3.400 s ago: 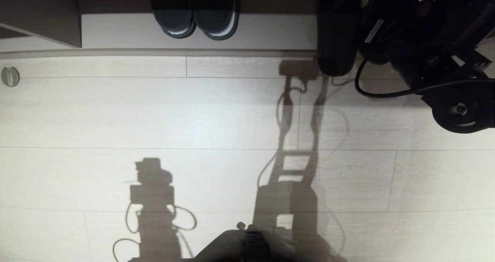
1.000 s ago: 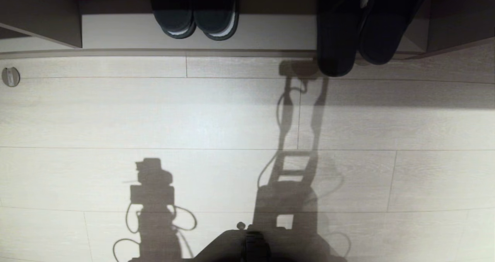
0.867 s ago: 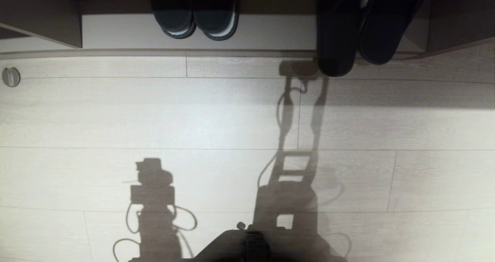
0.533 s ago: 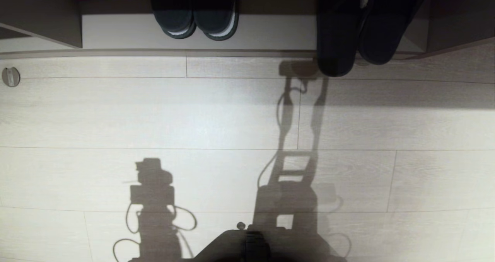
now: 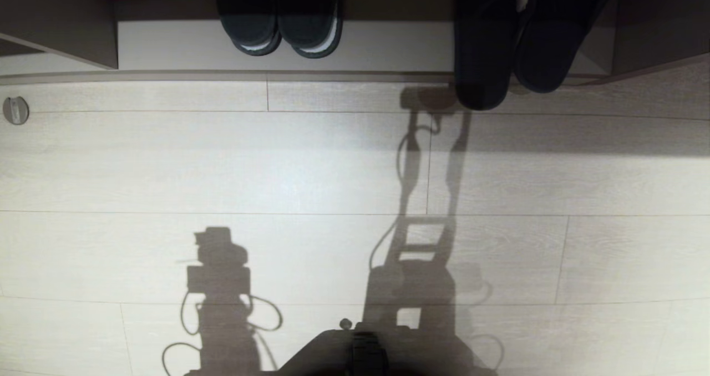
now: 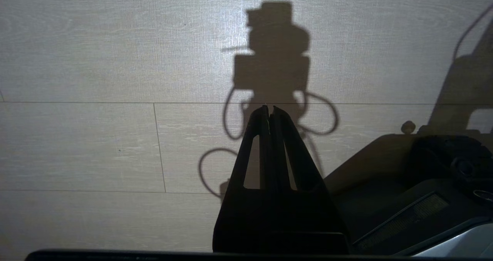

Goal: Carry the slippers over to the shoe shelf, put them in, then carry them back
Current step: Pick up the slippers in the shoe cabinet

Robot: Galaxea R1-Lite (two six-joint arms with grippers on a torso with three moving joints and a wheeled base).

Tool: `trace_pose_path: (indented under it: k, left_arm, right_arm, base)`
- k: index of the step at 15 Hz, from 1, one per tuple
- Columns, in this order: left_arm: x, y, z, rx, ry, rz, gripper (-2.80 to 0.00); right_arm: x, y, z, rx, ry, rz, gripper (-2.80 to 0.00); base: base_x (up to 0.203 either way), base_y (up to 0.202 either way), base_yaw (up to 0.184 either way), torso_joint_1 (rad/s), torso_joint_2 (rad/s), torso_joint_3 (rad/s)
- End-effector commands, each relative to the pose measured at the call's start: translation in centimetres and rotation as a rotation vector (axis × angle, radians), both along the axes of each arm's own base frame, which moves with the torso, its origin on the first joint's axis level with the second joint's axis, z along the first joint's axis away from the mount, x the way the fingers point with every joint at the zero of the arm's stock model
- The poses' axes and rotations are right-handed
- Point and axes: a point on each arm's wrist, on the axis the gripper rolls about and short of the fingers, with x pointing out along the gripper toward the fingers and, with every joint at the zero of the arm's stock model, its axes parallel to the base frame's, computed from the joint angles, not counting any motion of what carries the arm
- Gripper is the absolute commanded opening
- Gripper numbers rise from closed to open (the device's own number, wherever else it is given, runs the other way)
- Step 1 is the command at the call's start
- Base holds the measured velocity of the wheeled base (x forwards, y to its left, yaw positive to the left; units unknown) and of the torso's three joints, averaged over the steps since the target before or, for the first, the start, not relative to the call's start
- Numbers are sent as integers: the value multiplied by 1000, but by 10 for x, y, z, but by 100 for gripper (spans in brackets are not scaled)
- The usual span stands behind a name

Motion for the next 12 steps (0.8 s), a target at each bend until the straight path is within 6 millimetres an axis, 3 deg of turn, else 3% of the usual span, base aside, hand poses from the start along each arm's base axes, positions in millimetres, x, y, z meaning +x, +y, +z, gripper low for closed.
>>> trace_pose_path:
  k: [1,6,9,12]
  left_arm:
    - [0,0,0,-2,2,2,-280]
    - [0,0,0,-2,1,2,-280]
    - [0,0,0,-2,0,2,-280]
    - [0,0,0,-2,0,2,-280]
  right_arm:
    - [0,0,0,1,5,0,-280]
    - [0,0,2,-10,-2,0,-280]
    - [-5,1,36,18,-30,53,-280]
    - [19,2,83,44,64,100,-280]
  base:
    - [0,0,0,0,0,0]
    - [0,0,0,0,0,0]
    - [0,0,0,0,0,0]
    - [0,0,0,0,0,0]
